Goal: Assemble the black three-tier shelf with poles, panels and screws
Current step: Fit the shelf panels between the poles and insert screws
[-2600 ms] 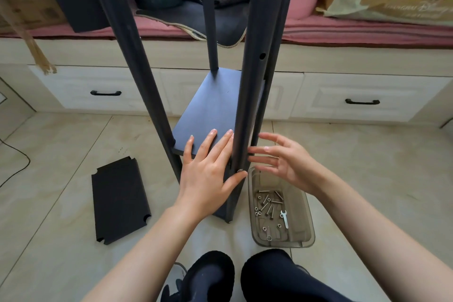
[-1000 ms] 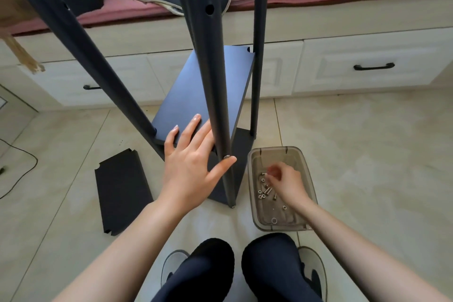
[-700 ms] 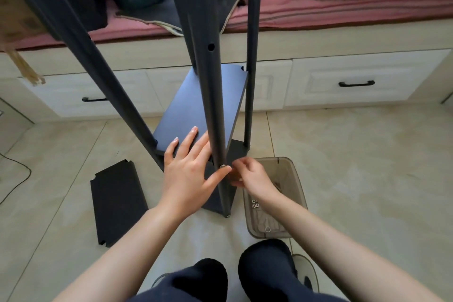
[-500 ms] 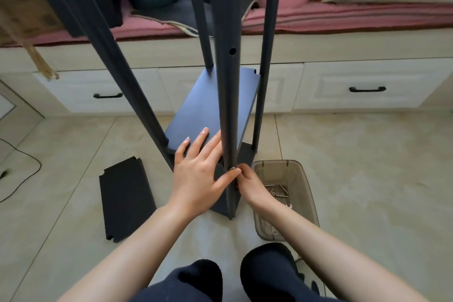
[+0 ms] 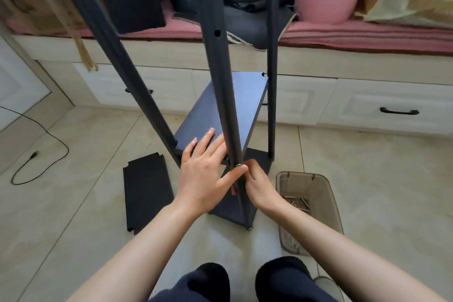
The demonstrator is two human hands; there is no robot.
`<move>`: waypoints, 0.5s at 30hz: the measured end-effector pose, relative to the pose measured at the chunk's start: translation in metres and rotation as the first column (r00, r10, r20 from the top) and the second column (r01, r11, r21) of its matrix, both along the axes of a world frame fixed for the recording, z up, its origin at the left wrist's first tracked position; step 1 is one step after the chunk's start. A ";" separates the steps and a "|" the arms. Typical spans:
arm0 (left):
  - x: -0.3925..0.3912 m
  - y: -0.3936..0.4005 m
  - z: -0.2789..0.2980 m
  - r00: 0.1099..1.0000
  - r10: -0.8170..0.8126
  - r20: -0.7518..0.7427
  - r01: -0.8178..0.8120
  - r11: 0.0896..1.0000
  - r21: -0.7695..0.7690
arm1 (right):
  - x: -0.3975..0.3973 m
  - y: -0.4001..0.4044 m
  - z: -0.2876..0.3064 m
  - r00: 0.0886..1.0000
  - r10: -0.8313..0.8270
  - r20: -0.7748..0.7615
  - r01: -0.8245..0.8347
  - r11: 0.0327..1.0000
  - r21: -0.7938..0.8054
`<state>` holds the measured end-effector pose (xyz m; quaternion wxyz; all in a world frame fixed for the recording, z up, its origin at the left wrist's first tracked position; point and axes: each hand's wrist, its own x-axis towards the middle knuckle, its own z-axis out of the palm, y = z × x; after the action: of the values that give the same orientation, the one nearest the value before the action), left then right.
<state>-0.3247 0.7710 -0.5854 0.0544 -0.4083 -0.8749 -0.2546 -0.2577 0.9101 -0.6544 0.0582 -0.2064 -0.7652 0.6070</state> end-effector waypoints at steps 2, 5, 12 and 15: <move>-0.006 -0.010 0.002 0.999 0.030 0.032 -0.031 0.998 0.048 | -0.007 -0.007 0.005 1.000 0.008 0.004 -0.008 1.000 0.020; -0.014 -0.027 0.003 0.991 0.082 0.109 -0.097 0.985 0.145 | -0.017 -0.019 0.010 0.999 0.041 -0.024 -0.041 0.999 -0.002; -0.019 -0.069 -0.020 0.834 0.143 0.533 -0.360 0.873 0.329 | -0.039 -0.050 0.006 0.992 0.055 -0.115 -0.071 0.988 -0.137; -0.015 -0.093 -0.040 0.720 0.104 0.686 -0.452 0.821 0.350 | -0.046 -0.065 -0.005 0.990 0.092 -0.104 -0.099 0.993 -0.069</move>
<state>-0.3399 0.6778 -0.6253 -0.1048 -0.1271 -0.7971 -0.5810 -0.3033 0.8448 -0.6595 0.0600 -0.1407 -0.7471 0.6468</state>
